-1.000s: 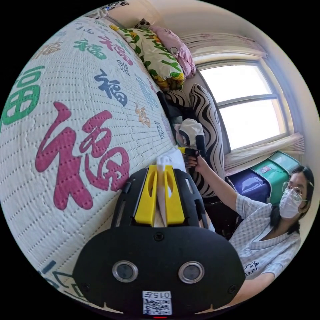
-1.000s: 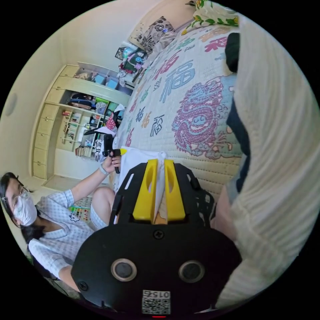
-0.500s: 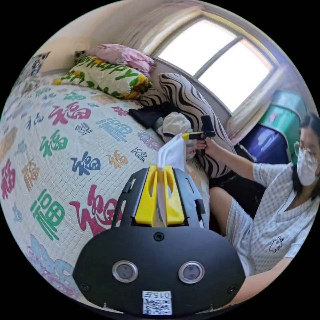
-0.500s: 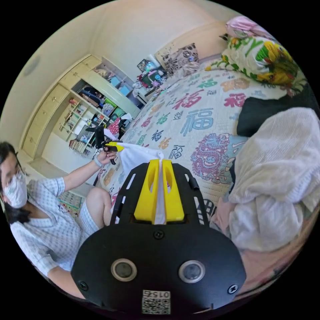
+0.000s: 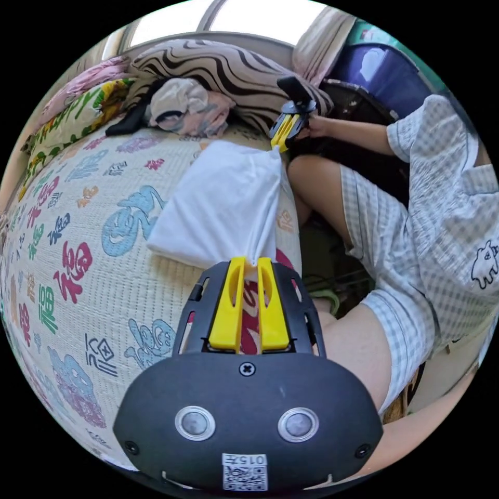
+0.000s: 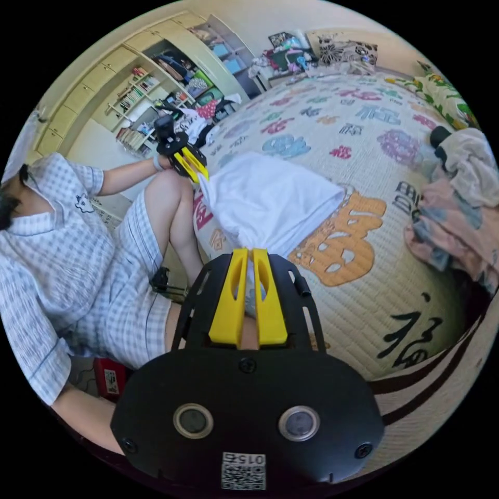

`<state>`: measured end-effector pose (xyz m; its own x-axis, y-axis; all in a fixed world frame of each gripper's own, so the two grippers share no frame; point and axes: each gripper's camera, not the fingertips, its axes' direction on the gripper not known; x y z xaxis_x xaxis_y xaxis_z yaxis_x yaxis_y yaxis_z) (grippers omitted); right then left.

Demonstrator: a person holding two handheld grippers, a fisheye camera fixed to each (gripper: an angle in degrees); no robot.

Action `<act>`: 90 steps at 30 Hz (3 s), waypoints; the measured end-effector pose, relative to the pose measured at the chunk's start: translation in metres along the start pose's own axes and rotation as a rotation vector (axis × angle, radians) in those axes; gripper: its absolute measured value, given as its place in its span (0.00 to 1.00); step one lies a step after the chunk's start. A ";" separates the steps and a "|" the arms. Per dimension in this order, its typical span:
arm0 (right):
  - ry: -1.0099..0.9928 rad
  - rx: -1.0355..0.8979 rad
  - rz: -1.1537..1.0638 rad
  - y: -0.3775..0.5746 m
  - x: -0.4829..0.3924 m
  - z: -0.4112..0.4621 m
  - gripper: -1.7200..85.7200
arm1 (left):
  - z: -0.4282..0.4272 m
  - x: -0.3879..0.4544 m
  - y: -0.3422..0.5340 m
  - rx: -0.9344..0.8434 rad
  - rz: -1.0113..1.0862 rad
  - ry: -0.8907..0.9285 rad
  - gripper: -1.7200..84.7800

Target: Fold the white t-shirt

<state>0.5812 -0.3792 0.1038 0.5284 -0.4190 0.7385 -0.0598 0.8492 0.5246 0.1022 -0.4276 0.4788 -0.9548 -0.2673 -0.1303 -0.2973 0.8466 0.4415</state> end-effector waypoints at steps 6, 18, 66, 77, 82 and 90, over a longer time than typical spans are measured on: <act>0.065 -0.094 0.086 0.005 0.001 0.027 0.03 | 0.005 -0.003 -0.019 -0.162 0.019 0.031 0.08; -0.060 0.073 0.014 -0.066 -0.001 0.069 0.02 | 0.007 -0.056 -0.044 0.098 -0.160 0.165 0.07; -0.380 0.116 0.505 -0.149 0.130 0.275 0.05 | 0.024 -0.233 0.152 0.255 -0.613 0.727 0.07; -0.550 0.079 0.202 -0.365 0.008 0.399 0.03 | -0.133 -0.129 0.426 0.558 -0.969 0.449 0.06; -0.623 -0.109 0.058 -0.492 -0.106 0.525 0.03 | -0.208 -0.063 0.556 0.529 -1.198 0.285 0.06; -0.527 -0.291 0.077 -0.574 -0.237 0.656 0.01 | -0.239 0.006 0.682 0.098 -1.694 -0.058 0.09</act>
<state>-0.0652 -0.9785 -0.0948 0.0369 -0.3926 0.9190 0.1925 0.9052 0.3789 -0.1048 0.0378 0.9915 0.4123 -0.8213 -0.3944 -0.9064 -0.3259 -0.2687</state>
